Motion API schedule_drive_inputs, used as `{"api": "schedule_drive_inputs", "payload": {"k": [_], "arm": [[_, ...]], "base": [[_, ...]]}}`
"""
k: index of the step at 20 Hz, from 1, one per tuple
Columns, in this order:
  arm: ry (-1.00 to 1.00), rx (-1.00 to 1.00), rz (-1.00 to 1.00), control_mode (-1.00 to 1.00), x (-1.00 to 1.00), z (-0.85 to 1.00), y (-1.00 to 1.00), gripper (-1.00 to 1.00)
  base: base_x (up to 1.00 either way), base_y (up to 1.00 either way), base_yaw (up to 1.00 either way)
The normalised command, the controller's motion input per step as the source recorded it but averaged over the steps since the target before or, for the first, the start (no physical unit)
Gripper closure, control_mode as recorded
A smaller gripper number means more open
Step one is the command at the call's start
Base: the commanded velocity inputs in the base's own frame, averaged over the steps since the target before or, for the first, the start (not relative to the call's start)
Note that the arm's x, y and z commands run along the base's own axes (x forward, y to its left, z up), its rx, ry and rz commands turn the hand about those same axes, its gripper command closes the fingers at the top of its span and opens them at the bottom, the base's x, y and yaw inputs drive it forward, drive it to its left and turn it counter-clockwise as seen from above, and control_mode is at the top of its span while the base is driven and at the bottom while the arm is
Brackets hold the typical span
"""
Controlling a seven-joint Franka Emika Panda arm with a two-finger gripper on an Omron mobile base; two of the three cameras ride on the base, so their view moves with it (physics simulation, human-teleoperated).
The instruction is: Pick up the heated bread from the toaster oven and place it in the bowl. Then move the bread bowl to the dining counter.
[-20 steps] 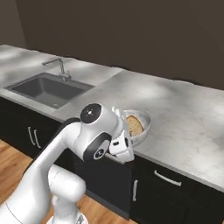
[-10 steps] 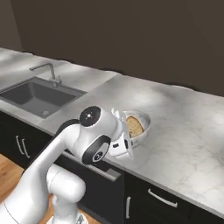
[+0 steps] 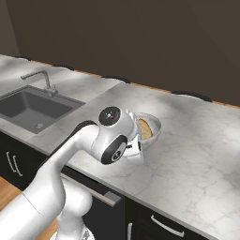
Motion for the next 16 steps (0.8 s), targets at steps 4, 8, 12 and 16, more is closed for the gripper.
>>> {"api": "schedule_drive_inputs", "payload": {"k": [4,8,12,16], "arm": [[0.09,0.19,0.00,-1.00,1.00,-0.21,0.13,1.00],[0.12,0.05,-0.03,-1.00,1.00,-0.24,0.42,1.00],[0.00,0.00,-0.01,-1.00,0.94,-0.47,0.26,1.00],[-0.08,-0.04,0.00,-1.00,0.88,-0.73,0.26,1.00]], "base": [[0.00,0.00,0.00],[0.00,0.00,0.00],[0.00,0.00,0.00],[0.00,0.00,0.00]]}}
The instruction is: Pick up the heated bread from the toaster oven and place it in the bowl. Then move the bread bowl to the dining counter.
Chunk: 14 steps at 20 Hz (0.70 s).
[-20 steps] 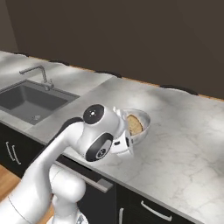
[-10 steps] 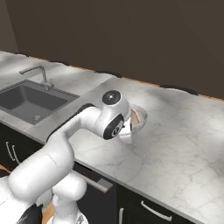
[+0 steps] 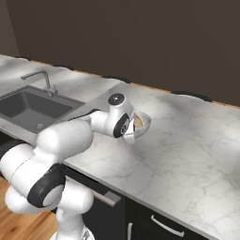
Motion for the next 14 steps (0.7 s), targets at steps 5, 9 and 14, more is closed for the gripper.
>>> {"api": "schedule_drive_inputs", "payload": {"k": [5,9,14], "arm": [[-0.03,-0.01,0.00,-1.00,0.87,-0.54,0.11,1.00],[-0.07,-0.02,0.00,-1.00,0.46,-0.24,0.01,-1.00],[0.00,0.00,0.00,-1.00,0.04,0.07,0.00,-1.00]], "base": [[0.00,0.00,0.00],[0.00,0.00,0.00],[0.00,0.00,0.00]]}}
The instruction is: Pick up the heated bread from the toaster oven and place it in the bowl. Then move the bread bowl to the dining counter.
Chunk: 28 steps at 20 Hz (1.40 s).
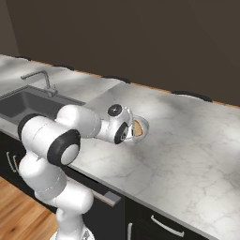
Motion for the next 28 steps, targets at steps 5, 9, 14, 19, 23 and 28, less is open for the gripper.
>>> {"api": "schedule_drive_inputs", "payload": {"k": [5,9,14,19,23,28], "arm": [[0.00,0.02,0.00,-1.00,-0.08,0.48,0.00,-1.00],[-0.07,0.00,0.00,-1.00,-0.74,0.97,0.00,-1.00],[-0.18,0.00,0.00,-1.00,-1.00,1.00,-0.03,-1.00],[-0.27,0.00,0.00,-1.00,-1.00,1.00,-0.01,-1.00],[-0.38,0.00,0.00,-1.00,-1.00,1.00,-0.14,-1.00],[-0.62,0.02,0.00,-1.00,-0.94,0.83,-0.31,-1.00]], "base": [[0.00,0.00,0.00],[0.00,0.00,0.00],[0.00,0.00,0.00],[0.00,0.00,0.00],[0.00,0.00,0.00],[0.00,0.00,0.00]]}}
